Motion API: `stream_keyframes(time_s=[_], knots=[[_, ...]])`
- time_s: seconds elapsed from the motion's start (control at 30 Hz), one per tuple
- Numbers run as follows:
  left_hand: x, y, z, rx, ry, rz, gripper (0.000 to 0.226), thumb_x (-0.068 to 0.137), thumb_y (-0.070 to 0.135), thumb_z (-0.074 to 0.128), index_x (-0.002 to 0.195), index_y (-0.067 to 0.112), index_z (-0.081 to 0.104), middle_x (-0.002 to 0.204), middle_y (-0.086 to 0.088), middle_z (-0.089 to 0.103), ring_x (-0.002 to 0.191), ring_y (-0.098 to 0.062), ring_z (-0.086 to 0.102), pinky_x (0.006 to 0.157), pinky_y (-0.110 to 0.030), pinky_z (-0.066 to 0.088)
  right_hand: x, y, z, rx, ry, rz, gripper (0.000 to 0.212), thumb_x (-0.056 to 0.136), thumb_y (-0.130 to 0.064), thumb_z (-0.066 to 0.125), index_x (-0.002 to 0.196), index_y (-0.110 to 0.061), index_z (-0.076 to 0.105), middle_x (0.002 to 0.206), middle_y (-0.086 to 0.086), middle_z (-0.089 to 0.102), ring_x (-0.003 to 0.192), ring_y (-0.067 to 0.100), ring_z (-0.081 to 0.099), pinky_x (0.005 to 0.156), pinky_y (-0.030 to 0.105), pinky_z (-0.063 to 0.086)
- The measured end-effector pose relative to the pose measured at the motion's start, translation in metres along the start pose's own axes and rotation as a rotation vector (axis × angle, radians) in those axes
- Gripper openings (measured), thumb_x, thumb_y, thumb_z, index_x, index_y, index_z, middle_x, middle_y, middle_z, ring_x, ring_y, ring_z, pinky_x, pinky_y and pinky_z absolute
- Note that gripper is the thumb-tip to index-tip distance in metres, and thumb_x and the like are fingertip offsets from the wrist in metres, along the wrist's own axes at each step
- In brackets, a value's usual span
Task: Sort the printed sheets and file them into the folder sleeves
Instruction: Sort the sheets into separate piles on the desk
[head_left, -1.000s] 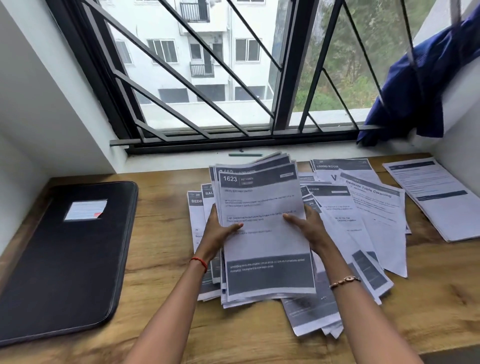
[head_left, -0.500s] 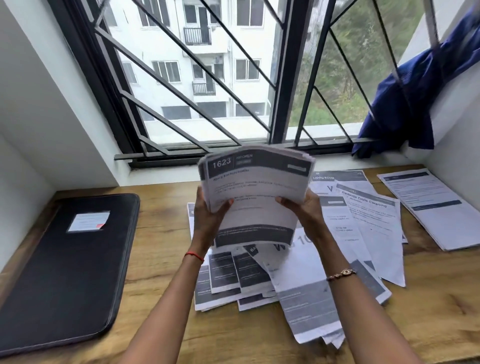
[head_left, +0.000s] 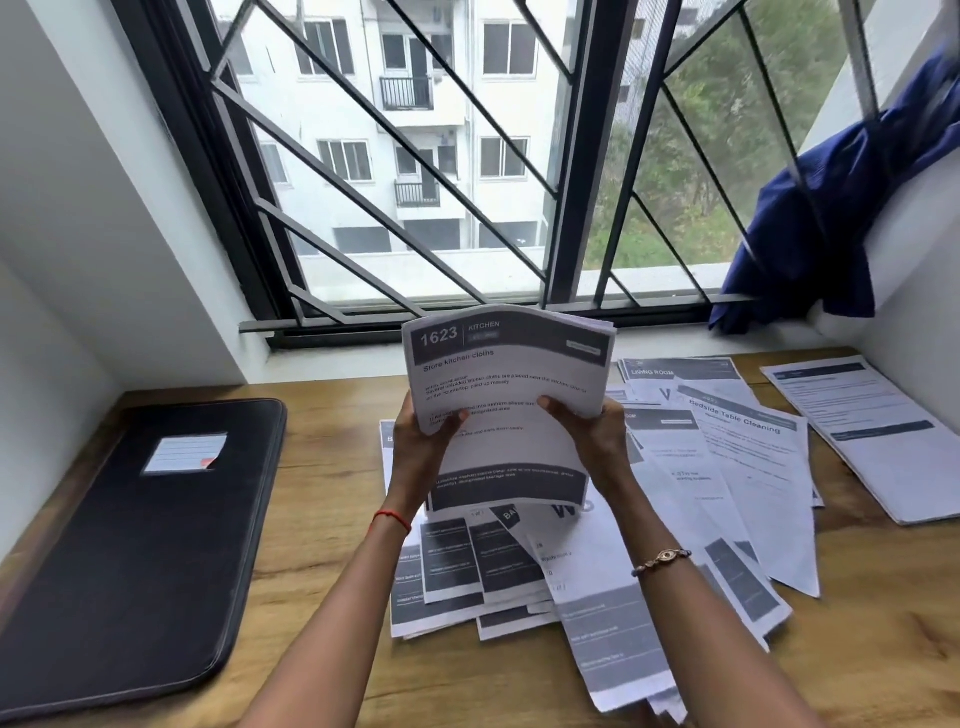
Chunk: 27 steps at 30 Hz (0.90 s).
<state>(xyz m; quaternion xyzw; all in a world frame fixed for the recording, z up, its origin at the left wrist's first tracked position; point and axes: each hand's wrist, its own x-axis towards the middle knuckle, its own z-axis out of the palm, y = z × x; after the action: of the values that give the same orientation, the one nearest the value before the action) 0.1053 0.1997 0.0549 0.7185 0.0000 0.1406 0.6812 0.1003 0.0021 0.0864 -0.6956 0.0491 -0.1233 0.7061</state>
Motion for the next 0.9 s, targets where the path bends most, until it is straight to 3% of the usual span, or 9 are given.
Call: stream_keyframes(time_s=[0.2,0.3,0.43,0.57,0.7,0.8,0.9], knots=[[0.005,0.009,0.001,-0.026,-0.001,-0.036,0.023,0.082,0.002,0.066,0.103,0.003,0.057,0.097,-0.010,0.063,0.083,-0.016,0.062,0.068,-0.028,0.056,0.009,-0.004,0.009,-0.059,0.078,-0.037,0.017,0.071,-0.012,0.080,0.080,-0.012,0.066,0.076,-0.001,0.064,0.064,0.011,0.059,0.052,0.018,0.051],[0.012,0.013,-0.001,-0.077,-0.022,-0.139,0.024,0.082,0.000,0.067,0.104,0.002,0.060,0.093,-0.005,0.067,0.074,-0.005,0.065,0.064,-0.021,0.055,0.019,-0.009,0.008,-0.031,0.071,0.085,0.022,0.067,-0.013,0.083,0.083,-0.010,0.068,0.077,0.000,0.067,0.064,0.009,0.061,0.054,0.019,0.052],[0.017,0.001,-0.003,-0.119,-0.089,-0.334,0.027,0.080,-0.006,0.066,0.105,0.002,0.059,0.090,-0.006,0.068,0.066,-0.005,0.067,0.059,-0.018,0.053,0.028,0.003,0.002,-0.085,0.001,0.259,0.029,0.066,-0.011,0.083,0.091,-0.007,0.068,0.085,0.007,0.069,0.069,0.016,0.065,0.061,0.025,0.057],[0.010,-0.034,-0.009,-0.082,-0.097,-0.506,0.031,0.077,-0.005,0.068,0.106,0.001,0.061,0.104,-0.014,0.068,0.081,-0.020,0.068,0.066,-0.027,0.057,0.024,0.032,-0.001,-0.086,-0.086,0.403,0.028,0.071,0.004,0.075,0.095,-0.003,0.064,0.094,0.016,0.067,0.064,0.017,0.062,0.048,0.019,0.053],[0.002,-0.063,-0.013,-0.006,-0.094,-0.577,0.038,0.075,-0.003,0.072,0.110,0.003,0.059,0.109,-0.014,0.068,0.094,-0.024,0.067,0.079,-0.035,0.055,0.023,0.058,-0.001,-0.082,-0.136,0.506,0.034,0.071,0.015,0.068,0.102,0.004,0.061,0.096,0.018,0.064,0.057,0.015,0.062,0.044,0.018,0.050],[0.001,-0.072,-0.013,0.052,-0.101,-0.577,0.043,0.076,-0.004,0.070,0.116,0.003,0.055,0.113,-0.011,0.066,0.096,-0.022,0.064,0.074,-0.024,0.052,0.030,0.076,-0.001,-0.102,-0.178,0.551,0.037,0.071,0.013,0.069,0.107,0.007,0.061,0.092,0.016,0.067,0.066,0.020,0.063,0.050,0.021,0.053],[0.002,-0.078,-0.013,0.185,-0.086,-0.549,0.040,0.080,0.003,0.069,0.117,0.005,0.055,0.115,-0.010,0.066,0.099,-0.020,0.062,0.079,-0.025,0.049,0.039,0.089,-0.001,-0.124,-0.192,0.551,0.043,0.071,0.013,0.069,0.112,0.007,0.060,0.101,0.021,0.066,0.070,0.023,0.063,0.058,0.027,0.056]])
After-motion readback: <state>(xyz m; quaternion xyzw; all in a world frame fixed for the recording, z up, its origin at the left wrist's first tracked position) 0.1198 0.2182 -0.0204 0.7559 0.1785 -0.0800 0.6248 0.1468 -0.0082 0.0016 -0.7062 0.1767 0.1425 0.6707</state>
